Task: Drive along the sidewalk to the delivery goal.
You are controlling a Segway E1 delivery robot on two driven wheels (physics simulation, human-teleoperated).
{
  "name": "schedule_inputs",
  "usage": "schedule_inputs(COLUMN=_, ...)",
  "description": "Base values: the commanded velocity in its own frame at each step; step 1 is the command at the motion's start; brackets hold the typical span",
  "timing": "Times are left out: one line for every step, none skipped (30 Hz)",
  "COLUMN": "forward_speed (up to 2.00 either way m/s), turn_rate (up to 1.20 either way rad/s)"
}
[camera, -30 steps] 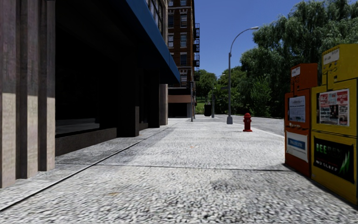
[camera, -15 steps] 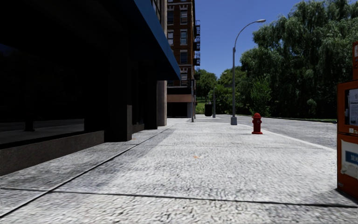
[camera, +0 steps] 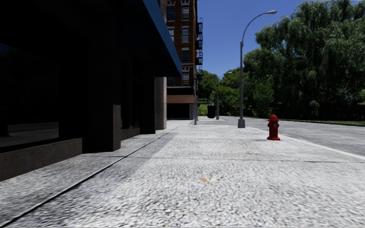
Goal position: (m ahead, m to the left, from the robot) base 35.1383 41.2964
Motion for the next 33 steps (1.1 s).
schedule_inputs(forward_speed=2.0, turn_rate=-0.22)
schedule_inputs(forward_speed=2.0, turn_rate=-0.22)
schedule_inputs(forward_speed=2.0, turn_rate=-0.22)
schedule_inputs(forward_speed=2.0, turn_rate=-0.22)
schedule_inputs(forward_speed=2.0, turn_rate=-0.22)
schedule_inputs(forward_speed=2.0, turn_rate=-0.24)
schedule_inputs(forward_speed=2.0, turn_rate=-0.24)
schedule_inputs(forward_speed=2.0, turn_rate=-0.24)
schedule_inputs(forward_speed=2.0, turn_rate=-0.24)
schedule_inputs(forward_speed=2.0, turn_rate=-0.24)
schedule_inputs(forward_speed=2.0, turn_rate=-0.24)
schedule_inputs(forward_speed=2.0, turn_rate=-0.24)
schedule_inputs(forward_speed=2.0, turn_rate=-0.29)
schedule_inputs(forward_speed=2.0, turn_rate=-0.33)
schedule_inputs(forward_speed=2.0, turn_rate=-0.34)
schedule_inputs(forward_speed=2.0, turn_rate=-0.35)
schedule_inputs(forward_speed=2.0, turn_rate=-0.35)
schedule_inputs(forward_speed=2.0, turn_rate=-0.32)
schedule_inputs(forward_speed=2.0, turn_rate=-0.31)
schedule_inputs(forward_speed=2.0, turn_rate=-0.29)
schedule_inputs(forward_speed=2.0, turn_rate=0.0)
schedule_inputs(forward_speed=2.0, turn_rate=0.0)
schedule_inputs(forward_speed=2.0, turn_rate=0.0)
schedule_inputs(forward_speed=2.0, turn_rate=0.0)
schedule_inputs(forward_speed=2.0, turn_rate=0.0)
schedule_inputs(forward_speed=2.0, turn_rate=0.0)
schedule_inputs(forward_speed=2.0, turn_rate=0.0)
schedule_inputs(forward_speed=2.0, turn_rate=0.0)
schedule_inputs(forward_speed=2.0, turn_rate=0.0)
schedule_inputs(forward_speed=2.0, turn_rate=0.0)
schedule_inputs(forward_speed=2.0, turn_rate=0.0)
schedule_inputs(forward_speed=2.0, turn_rate=0.0)
schedule_inputs(forward_speed=2.0, turn_rate=0.0)
